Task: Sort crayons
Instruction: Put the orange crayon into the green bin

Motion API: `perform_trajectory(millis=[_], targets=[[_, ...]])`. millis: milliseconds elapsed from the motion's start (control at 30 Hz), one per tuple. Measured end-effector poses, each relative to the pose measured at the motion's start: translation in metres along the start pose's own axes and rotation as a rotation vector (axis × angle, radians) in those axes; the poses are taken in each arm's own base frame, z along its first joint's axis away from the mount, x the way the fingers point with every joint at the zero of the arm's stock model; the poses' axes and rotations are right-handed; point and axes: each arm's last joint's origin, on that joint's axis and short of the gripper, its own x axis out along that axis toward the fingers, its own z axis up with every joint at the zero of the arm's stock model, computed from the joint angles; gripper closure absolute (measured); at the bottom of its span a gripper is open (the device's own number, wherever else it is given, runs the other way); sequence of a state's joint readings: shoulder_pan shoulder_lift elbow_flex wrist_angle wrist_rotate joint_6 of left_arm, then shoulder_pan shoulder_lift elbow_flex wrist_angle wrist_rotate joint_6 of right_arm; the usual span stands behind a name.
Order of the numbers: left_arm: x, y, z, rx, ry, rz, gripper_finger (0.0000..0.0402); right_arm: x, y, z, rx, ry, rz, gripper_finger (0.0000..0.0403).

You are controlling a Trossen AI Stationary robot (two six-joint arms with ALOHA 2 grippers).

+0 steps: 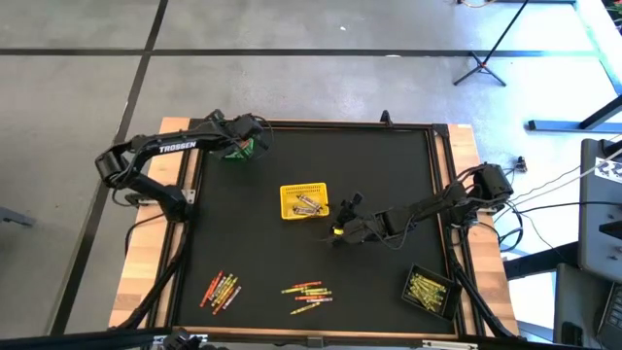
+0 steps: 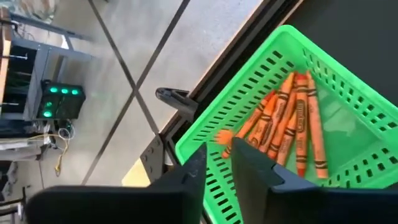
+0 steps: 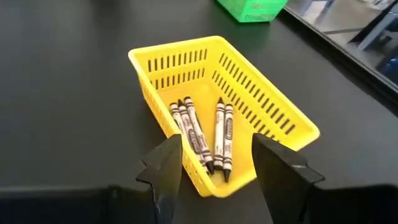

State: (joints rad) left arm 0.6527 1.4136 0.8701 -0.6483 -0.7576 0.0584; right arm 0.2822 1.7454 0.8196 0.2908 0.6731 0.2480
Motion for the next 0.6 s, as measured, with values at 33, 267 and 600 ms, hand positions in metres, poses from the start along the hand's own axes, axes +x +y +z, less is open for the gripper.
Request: perform_trajectory(millis=[33, 267, 600], targets=[[0.0, 0.0, 0.0, 0.001, 0.004, -0.002, 0.0335, 0.001, -0.001, 0.001, 0.002, 0.002, 0.012, 0.021], [-0.021, -0.003, -0.009, 0.029, -0.018, -0.144, 0.0293, 0.007, -0.008, 0.002, 0.007, 0.018, 0.031, 0.021], [-0.093, -0.022, -0.031, 0.004, -0.136, -0.77, 0.0293, 0.006, -0.006, 0.003, 0.003, 0.014, 0.063, 0.021]])
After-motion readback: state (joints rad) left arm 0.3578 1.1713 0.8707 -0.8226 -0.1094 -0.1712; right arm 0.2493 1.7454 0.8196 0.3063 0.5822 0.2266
